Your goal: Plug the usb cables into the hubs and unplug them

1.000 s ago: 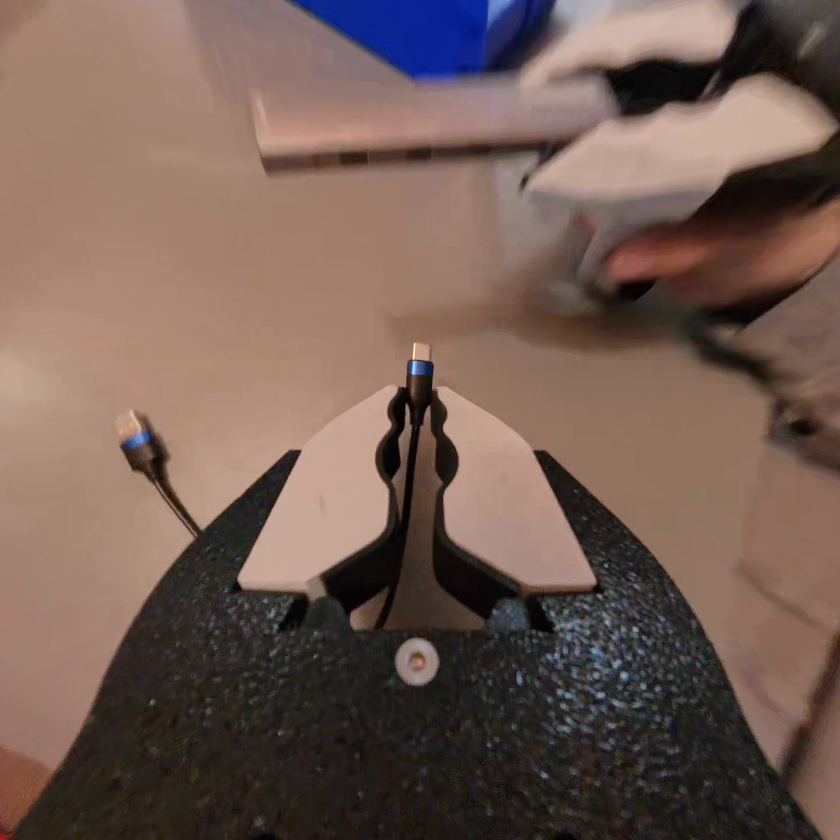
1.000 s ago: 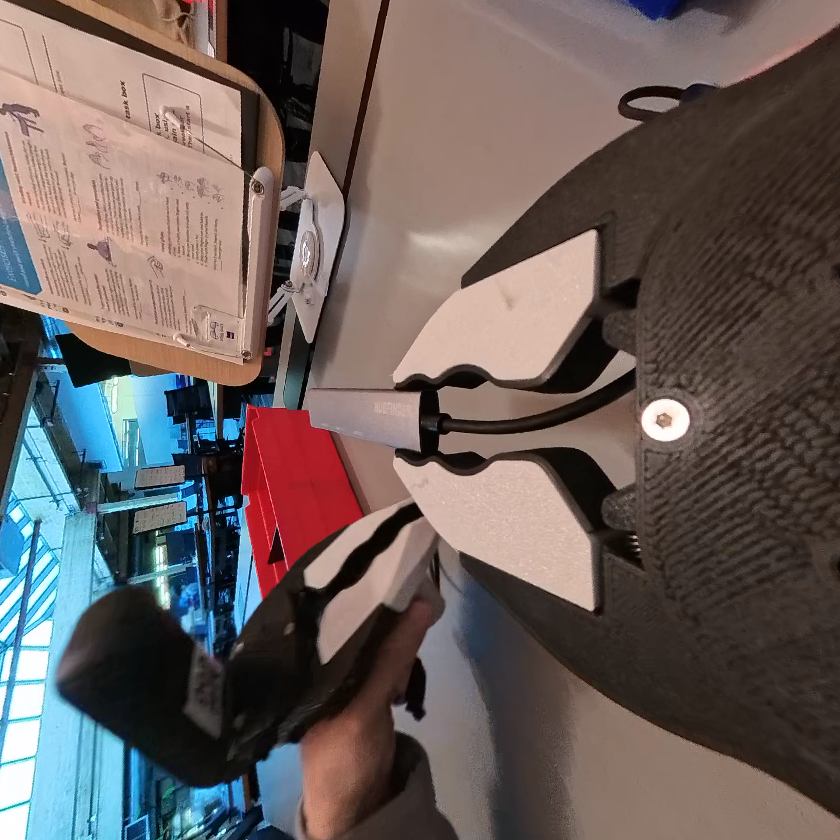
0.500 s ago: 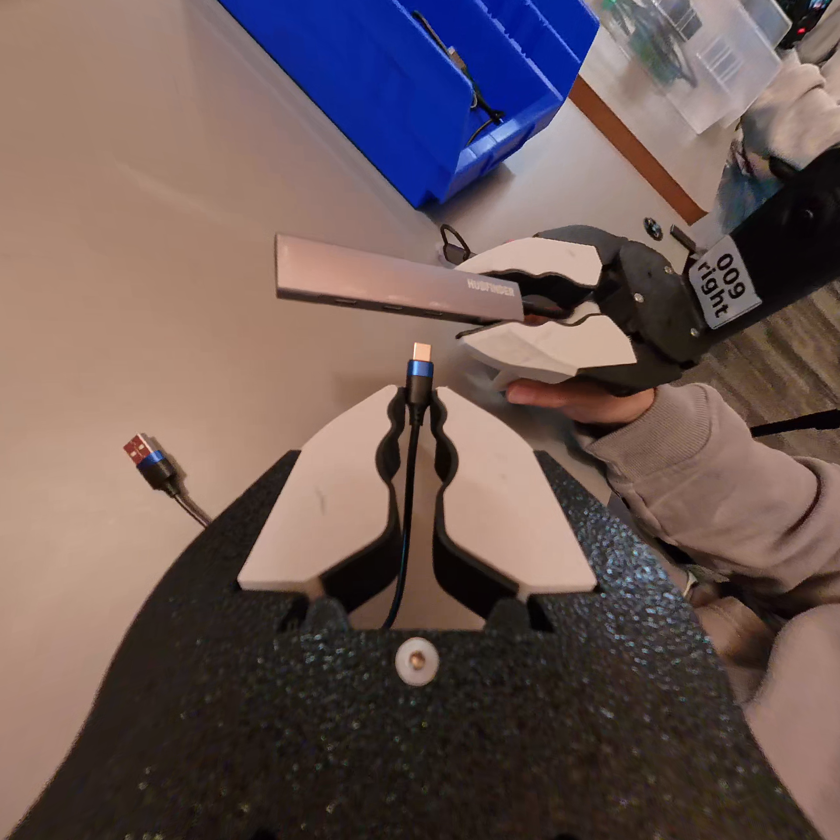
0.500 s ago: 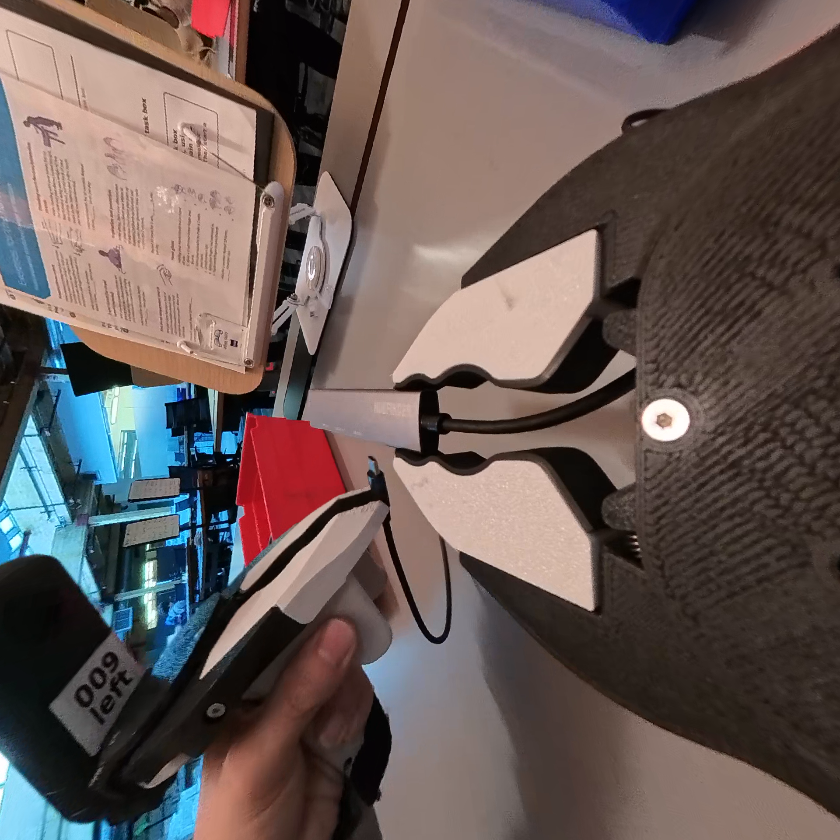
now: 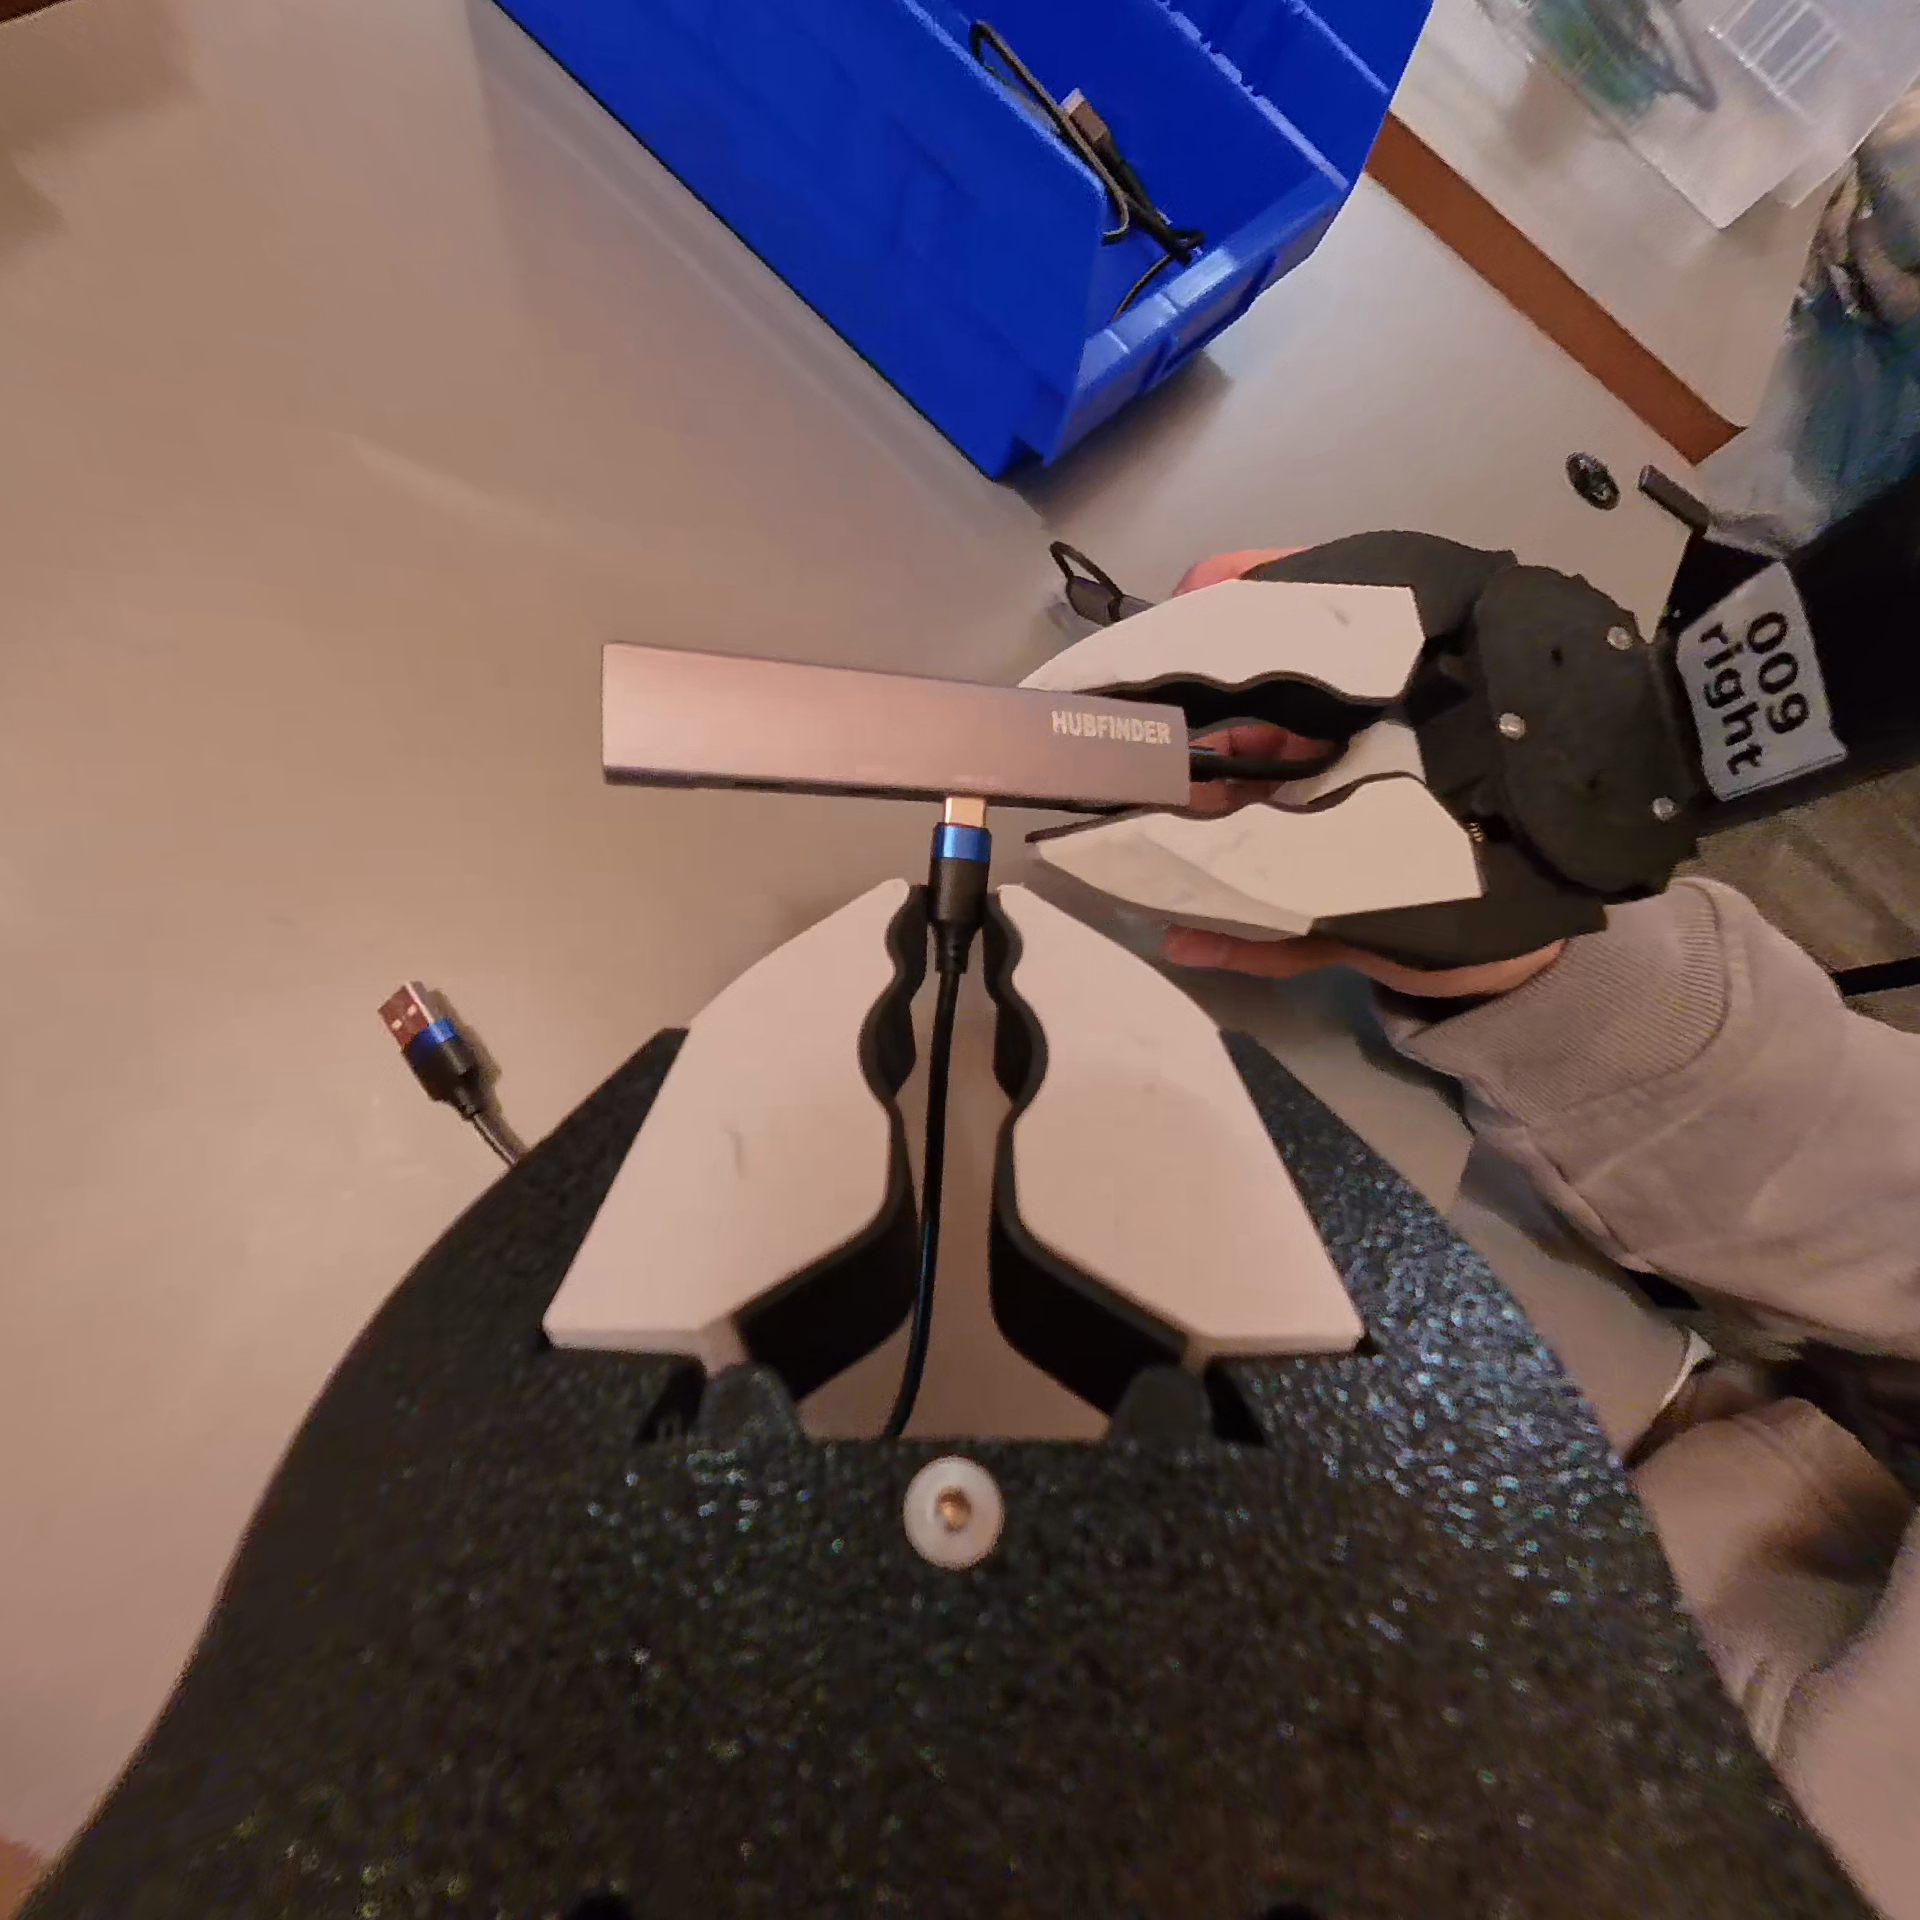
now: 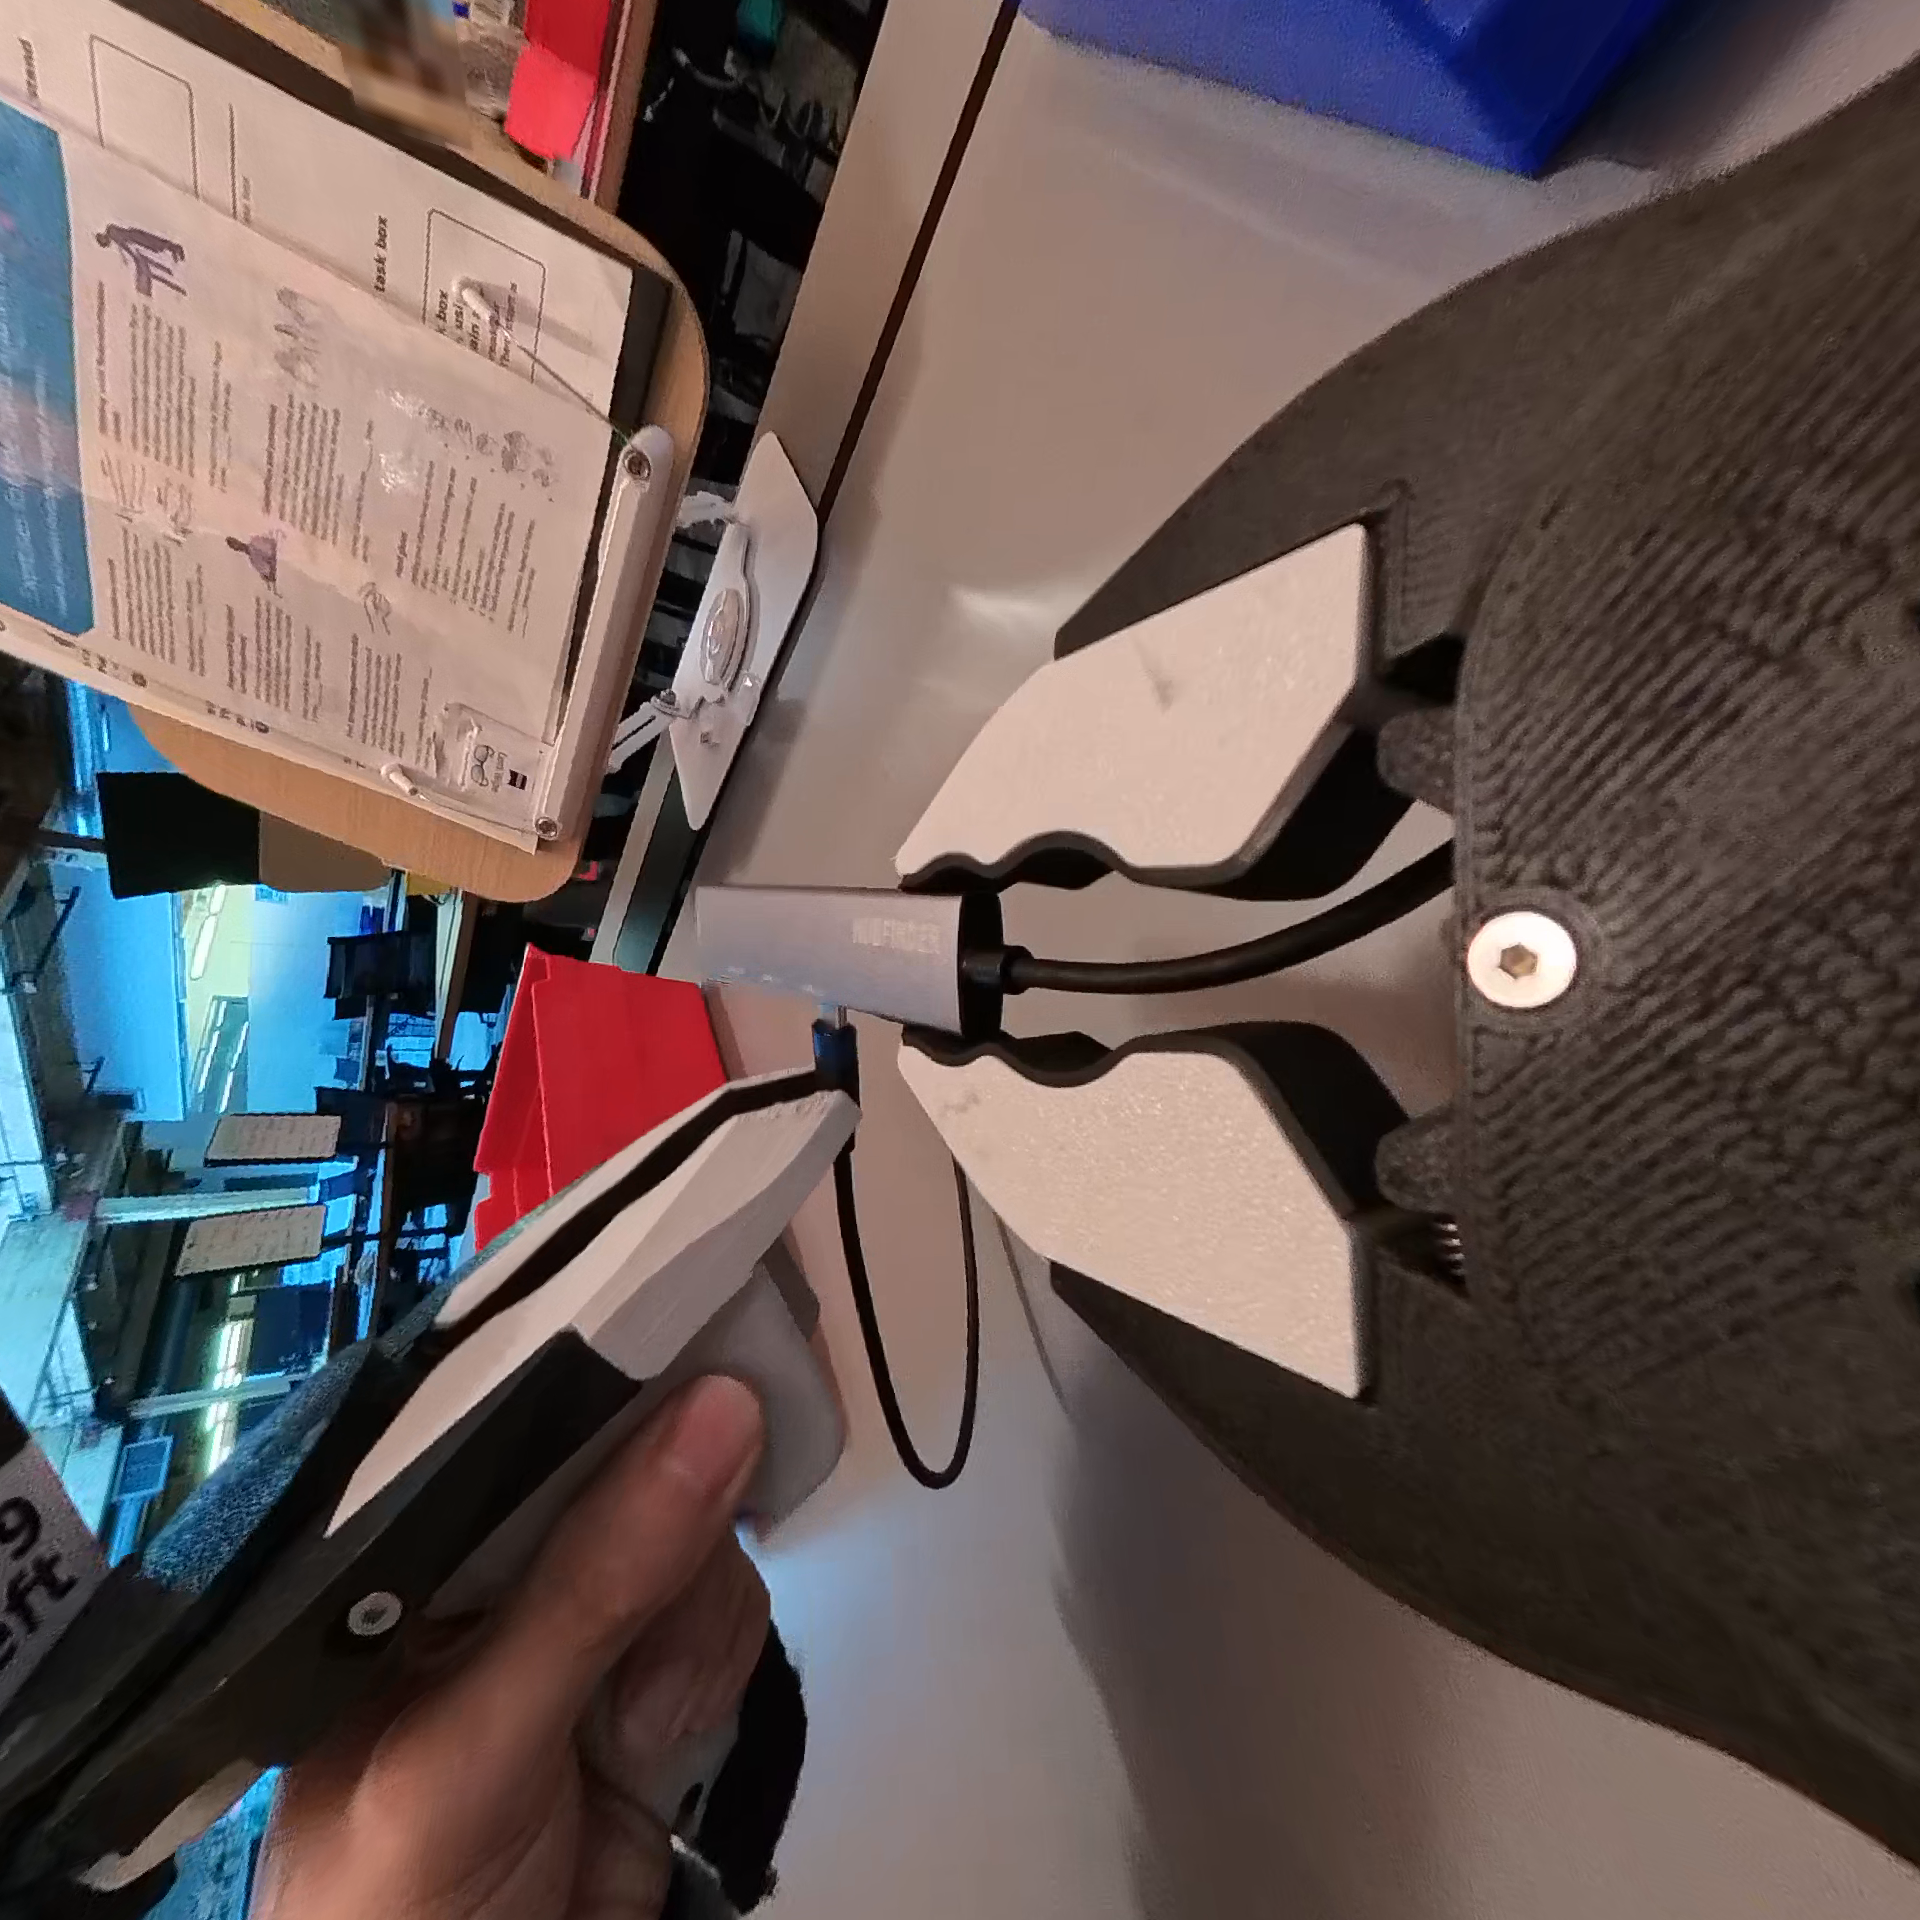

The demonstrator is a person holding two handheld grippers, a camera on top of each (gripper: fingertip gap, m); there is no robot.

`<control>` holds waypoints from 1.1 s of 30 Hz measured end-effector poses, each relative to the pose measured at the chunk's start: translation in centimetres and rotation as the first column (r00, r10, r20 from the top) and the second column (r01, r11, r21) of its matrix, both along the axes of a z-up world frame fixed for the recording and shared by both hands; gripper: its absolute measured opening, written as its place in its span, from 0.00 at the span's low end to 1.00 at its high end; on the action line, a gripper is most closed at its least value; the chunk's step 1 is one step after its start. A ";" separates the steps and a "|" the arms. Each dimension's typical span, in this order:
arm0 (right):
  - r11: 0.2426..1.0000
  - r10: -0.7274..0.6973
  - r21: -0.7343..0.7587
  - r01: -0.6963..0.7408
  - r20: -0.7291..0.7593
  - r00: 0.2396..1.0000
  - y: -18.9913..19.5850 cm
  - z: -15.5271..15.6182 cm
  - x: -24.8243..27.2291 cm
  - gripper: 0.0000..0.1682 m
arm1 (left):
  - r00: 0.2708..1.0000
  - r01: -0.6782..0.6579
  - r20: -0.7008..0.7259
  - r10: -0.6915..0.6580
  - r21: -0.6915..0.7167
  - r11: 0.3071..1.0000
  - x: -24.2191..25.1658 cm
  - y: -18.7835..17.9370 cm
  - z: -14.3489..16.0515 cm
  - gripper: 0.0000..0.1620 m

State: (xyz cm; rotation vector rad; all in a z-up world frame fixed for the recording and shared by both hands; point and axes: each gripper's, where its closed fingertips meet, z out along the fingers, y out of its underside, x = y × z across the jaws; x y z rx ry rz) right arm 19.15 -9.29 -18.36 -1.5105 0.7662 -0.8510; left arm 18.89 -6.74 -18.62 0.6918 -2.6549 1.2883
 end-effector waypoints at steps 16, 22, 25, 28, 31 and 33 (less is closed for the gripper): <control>0.997 -0.034 -0.067 0.031 -0.033 0.999 -0.1 -0.8 0.4 0.15 | 0.937 -0.047 0.344 0.065 -0.062 0.997 0.7 -0.7 0.2 0.06; 0.996 -0.021 -0.093 0.017 -0.043 0.999 0.3 -1.1 0.3 0.15 | 0.919 -0.046 0.388 0.064 -0.055 0.997 0.9 -0.5 0.4 0.06; 0.998 -0.007 -0.063 0.004 -0.052 0.999 0.2 -1.0 0.3 0.15 | 0.916 -0.042 0.396 0.069 -0.078 0.996 0.8 -0.7 0.7 0.06; 1.000 0.014 0.000 -0.014 -0.069 0.998 -0.2 -0.7 0.4 0.15 | 0.907 -0.016 0.418 0.050 -0.085 0.996 0.7 -1.0 0.9 0.07; 0.998 -0.036 0.042 0.040 -0.091 0.995 -1.5 -0.7 0.8 0.15 | 0.869 0.013 0.493 0.051 -0.125 0.992 0.3 0.1 2.6 0.12; 0.995 -0.014 0.093 0.023 -0.097 0.995 -1.8 -0.4 0.7 0.15 | 0.831 -0.003 0.550 0.082 -0.142 0.990 0.9 2.6 4.3 0.13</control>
